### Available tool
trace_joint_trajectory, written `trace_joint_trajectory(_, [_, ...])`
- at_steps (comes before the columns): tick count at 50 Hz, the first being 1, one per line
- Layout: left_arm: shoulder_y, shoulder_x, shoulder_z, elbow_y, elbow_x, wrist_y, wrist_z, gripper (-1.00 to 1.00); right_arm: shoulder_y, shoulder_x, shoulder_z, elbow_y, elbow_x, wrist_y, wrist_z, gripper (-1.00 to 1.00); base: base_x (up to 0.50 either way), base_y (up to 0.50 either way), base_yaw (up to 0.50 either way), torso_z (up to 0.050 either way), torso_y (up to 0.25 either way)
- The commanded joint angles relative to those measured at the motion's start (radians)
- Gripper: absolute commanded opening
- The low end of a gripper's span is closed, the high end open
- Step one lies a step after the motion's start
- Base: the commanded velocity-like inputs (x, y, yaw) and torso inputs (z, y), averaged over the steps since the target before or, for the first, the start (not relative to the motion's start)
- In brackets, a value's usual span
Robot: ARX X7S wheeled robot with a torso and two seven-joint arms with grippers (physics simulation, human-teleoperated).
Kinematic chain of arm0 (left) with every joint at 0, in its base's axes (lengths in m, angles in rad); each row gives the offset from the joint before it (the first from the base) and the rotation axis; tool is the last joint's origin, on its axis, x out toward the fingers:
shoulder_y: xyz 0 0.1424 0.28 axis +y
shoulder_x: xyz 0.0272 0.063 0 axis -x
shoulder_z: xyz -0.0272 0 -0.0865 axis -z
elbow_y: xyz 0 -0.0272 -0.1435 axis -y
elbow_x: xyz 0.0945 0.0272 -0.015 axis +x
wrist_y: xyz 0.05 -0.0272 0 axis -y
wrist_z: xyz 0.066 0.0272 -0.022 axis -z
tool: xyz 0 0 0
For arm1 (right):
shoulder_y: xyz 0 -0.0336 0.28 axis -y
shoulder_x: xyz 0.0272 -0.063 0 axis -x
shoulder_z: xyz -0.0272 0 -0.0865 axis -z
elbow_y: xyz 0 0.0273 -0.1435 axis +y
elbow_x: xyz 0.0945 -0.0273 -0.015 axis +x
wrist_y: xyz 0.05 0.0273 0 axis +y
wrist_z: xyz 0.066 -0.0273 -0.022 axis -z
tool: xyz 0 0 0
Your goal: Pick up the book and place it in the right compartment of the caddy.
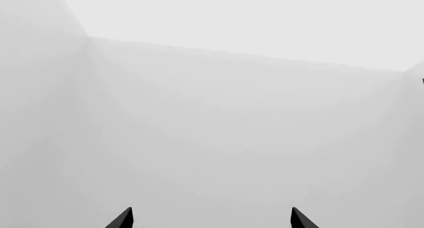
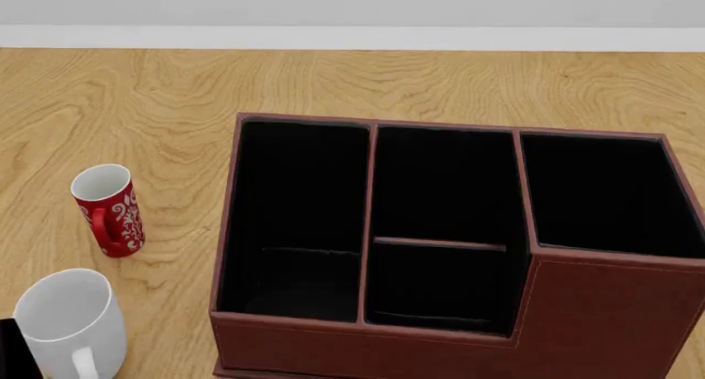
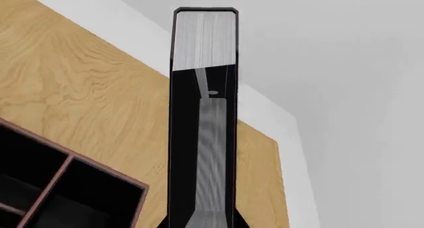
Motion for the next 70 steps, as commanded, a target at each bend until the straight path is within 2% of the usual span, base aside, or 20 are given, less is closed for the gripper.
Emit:
trace_joint_trajectory(1, [0.000, 0.001, -0.004, 0.000, 0.007, -0.002, -0.008, 1.00, -0.066, -0.063, 0.018, 0.066, -0.042, -0.100, -0.021, -1.00, 0.00, 0.00, 0.00, 0.000, 0.000])
trace_joint_trajectory(16, [-0.003, 0.002, -0.008, -0.001, 0.014, -0.015, -0.019, 1.00, -0.172, -0.114, 0.094, 0.134, 0.009, -0.159, 0.044, -1.00, 0.00, 0.00, 0.00, 0.000, 0.001])
trace_joint_trajectory(23, [-0.007, 0.005, -0.013, -0.006, 0.018, -0.032, -0.029, 1.00, -0.243, -0.131, 0.128, 0.236, 0.025, -0.201, 0.108, -1.00, 0.00, 0.00, 0.00, 0.000, 0.001])
trace_joint_trajectory(51, [-0.011, -0.001, -0.006, -0.009, 0.012, -0.036, -0.034, 1.00, -0.480, 0.108, 0.199, -0.291, 0.075, 0.126, 0.176, -1.00, 0.00, 0.00, 0.00, 0.001, 0.002])
trace_joint_trajectory(70, [-0.011, -0.004, -0.002, -0.008, 0.020, -0.034, -0.038, 1.00, -0.573, 0.172, 0.256, -0.442, 0.103, 0.209, 0.212, -1.00, 0.00, 0.00, 0.00, 0.000, 0.002])
